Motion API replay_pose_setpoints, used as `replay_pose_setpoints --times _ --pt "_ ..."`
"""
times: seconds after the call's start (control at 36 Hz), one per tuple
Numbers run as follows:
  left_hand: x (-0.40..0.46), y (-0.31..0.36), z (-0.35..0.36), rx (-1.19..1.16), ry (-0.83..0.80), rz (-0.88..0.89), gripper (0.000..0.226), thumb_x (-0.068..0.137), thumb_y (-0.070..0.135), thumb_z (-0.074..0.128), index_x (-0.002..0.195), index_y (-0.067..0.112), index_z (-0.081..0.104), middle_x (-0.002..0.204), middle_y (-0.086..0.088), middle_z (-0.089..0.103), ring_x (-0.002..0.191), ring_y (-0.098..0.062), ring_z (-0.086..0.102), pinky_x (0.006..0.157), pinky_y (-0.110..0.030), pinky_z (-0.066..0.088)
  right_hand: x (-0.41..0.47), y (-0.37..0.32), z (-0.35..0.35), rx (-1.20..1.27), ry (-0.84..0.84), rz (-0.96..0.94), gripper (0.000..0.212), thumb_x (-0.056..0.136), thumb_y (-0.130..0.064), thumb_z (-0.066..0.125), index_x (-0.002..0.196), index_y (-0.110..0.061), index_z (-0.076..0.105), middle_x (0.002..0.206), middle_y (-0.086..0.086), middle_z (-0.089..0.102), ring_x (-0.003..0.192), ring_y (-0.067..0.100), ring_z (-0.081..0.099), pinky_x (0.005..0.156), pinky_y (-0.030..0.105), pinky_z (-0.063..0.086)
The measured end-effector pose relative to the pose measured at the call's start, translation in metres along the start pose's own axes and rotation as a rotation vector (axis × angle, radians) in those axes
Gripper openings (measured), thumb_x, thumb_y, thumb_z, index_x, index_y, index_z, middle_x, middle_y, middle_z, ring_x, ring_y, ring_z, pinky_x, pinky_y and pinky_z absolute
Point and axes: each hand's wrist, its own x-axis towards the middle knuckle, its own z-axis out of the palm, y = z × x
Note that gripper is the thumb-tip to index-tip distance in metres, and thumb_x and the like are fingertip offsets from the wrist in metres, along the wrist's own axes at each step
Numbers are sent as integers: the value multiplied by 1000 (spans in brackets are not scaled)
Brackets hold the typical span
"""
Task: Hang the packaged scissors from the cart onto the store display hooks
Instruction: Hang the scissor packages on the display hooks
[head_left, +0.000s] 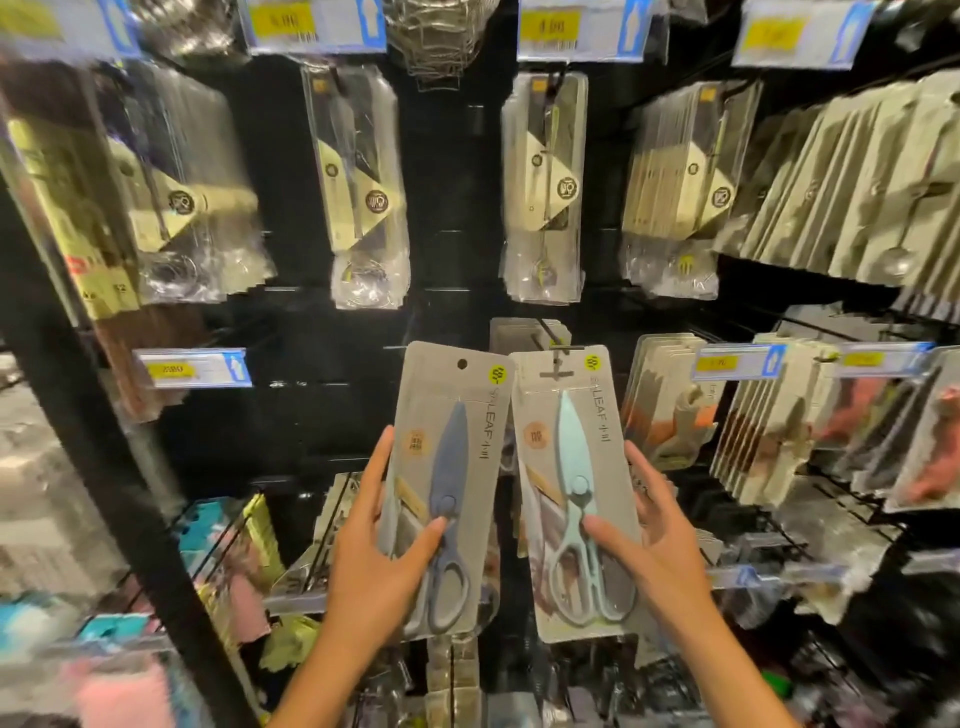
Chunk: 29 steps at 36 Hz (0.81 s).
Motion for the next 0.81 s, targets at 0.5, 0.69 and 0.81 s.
replay_pose_setpoints --times 0.5,0.69,0.81 --pt "17 1 20 19 54 7 95 83 17 79 153 52 26 154 31 38 141 -7 44 109 -51 48 28 29 -5 -8 -58 47 86 82 -8 80 148 -44 39 132 -23 63 116 3 65 85 21 58" --pt "27 2 21 39 59 2 97 81 20 80 151 58 25 153 28 40 140 -7 46 106 -51 51 41 41 9 -253 -86 -17 87 97 -24 66 151 -61 8 153 -32 33 131 -6 47 105 21 44" --pt "32 6 22 64 70 5 96 80 23 81 150 58 25 151 35 37 140 -2 44 106 -50 50 55 50 19 -436 -56 -24 89 98 -37 61 149 -63 -6 151 -18 41 123 6 55 94 26 50"
